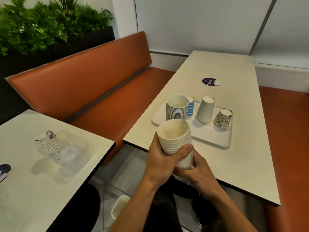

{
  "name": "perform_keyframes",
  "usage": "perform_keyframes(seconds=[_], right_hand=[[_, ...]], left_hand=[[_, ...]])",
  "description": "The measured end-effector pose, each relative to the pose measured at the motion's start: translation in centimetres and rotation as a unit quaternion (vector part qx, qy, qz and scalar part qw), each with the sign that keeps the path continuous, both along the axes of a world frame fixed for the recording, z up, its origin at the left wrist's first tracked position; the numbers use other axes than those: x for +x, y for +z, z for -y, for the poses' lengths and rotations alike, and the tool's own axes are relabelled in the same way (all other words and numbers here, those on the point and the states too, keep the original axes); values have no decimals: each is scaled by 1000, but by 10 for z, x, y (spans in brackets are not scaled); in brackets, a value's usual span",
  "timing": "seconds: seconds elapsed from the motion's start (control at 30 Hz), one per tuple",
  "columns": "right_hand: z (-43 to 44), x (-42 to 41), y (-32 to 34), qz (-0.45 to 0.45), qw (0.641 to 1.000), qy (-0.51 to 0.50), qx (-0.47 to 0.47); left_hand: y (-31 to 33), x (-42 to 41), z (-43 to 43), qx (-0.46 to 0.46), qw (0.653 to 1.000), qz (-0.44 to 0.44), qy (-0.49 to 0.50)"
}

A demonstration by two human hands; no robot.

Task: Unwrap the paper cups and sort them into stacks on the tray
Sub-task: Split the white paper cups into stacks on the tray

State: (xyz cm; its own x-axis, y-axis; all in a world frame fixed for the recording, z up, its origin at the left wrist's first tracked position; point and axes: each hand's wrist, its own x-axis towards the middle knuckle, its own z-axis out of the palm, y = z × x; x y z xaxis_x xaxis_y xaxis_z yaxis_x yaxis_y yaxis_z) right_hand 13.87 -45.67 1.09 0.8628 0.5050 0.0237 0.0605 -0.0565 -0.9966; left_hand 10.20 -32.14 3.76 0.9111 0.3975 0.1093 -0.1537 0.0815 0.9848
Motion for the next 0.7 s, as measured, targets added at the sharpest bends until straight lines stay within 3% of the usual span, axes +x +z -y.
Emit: perform_keyframes(seconds=[0.17,0.23,0.33,0.43,0.5,0.53,0.6,0.7], right_hand=[[13,7,-10,3,999,-22,-40],[17,8,-10,14,998,-26,-51],[21,13,-10,42,997,-27,-65],[24,18,-10,63,995,-33,-70],[25,21,-9,71,994,-35,-70],[27,22,-9,72,994,-35,-70],[32,24,-10,68,995,-38,-70],[41,26,-12,55,995,-47,-68]], left_hand=[[43,-4,-29,110,992,62,0],[63,0,-46,230,971,59,4],[83,15,-66,430,900,-31,-65],[94,25,-66,551,816,-119,-128],[97,29,-59,625,755,-138,-142],[98,30,-57,642,741,-136,-145],[99,31,-55,624,761,-102,-146],[100,29,-59,447,885,-30,-124]])
